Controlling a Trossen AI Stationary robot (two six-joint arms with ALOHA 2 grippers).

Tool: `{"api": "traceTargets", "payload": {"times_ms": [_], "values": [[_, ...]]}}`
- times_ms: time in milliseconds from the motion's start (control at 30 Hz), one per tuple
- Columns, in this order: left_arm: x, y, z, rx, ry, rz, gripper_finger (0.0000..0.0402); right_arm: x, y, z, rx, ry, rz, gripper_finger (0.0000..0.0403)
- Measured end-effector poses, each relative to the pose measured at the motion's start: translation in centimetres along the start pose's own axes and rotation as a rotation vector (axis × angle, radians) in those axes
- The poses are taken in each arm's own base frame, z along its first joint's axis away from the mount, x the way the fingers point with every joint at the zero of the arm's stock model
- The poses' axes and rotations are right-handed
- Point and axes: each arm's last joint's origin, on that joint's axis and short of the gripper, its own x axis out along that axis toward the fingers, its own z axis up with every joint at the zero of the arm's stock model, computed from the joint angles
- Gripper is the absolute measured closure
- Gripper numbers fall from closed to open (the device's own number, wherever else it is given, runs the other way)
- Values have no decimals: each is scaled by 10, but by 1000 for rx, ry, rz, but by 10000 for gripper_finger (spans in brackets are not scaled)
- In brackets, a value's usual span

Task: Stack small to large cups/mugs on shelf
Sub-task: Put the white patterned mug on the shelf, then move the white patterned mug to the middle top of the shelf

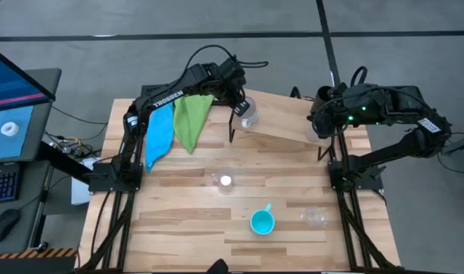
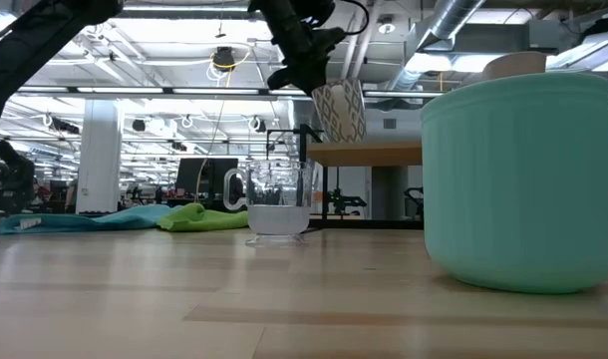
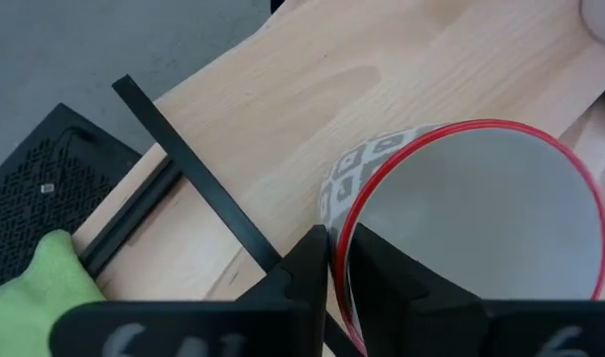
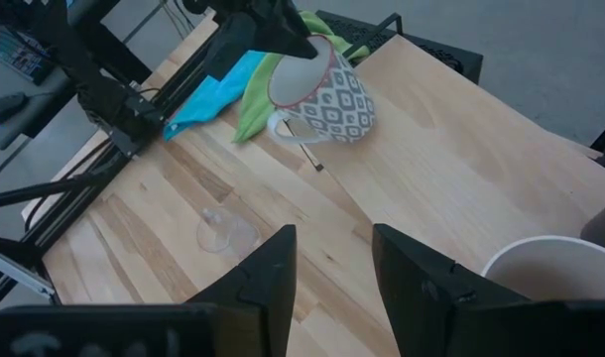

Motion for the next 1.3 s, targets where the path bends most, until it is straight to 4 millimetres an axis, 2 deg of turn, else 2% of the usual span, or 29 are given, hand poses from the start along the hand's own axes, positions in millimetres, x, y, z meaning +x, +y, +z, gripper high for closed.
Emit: {"api": "traceTargets", "payload": {"times_ms": [367, 667, 900, 1067, 1167, 1233, 1300], "values": [[0, -1, 4, -7, -48, 1, 312, 0, 0, 0, 0, 0, 0, 248], [-4, -1, 7, 1, -76, 44, 295, 0, 0, 0, -7, 1, 0, 248], [-30, -5, 15, 2, -166, -5, 283, 0, 0, 0, -11, 1, 0, 248], [-72, -12, 10, 33, -209, -69, 289, 0, 0, 0, -13, 3, -2, 248], [-95, -19, -3, 86, -167, -74, 327, 0, 0, 0, -14, 4, -3, 248], [-105, -26, -14, 112, -109, -74, 371, 0, 0, 0, -14, 4, -3, 248], [-112, -31, -27, 138, -30, -45, 391, 0, 0, 0, -21, 4, -3, 248]]}}
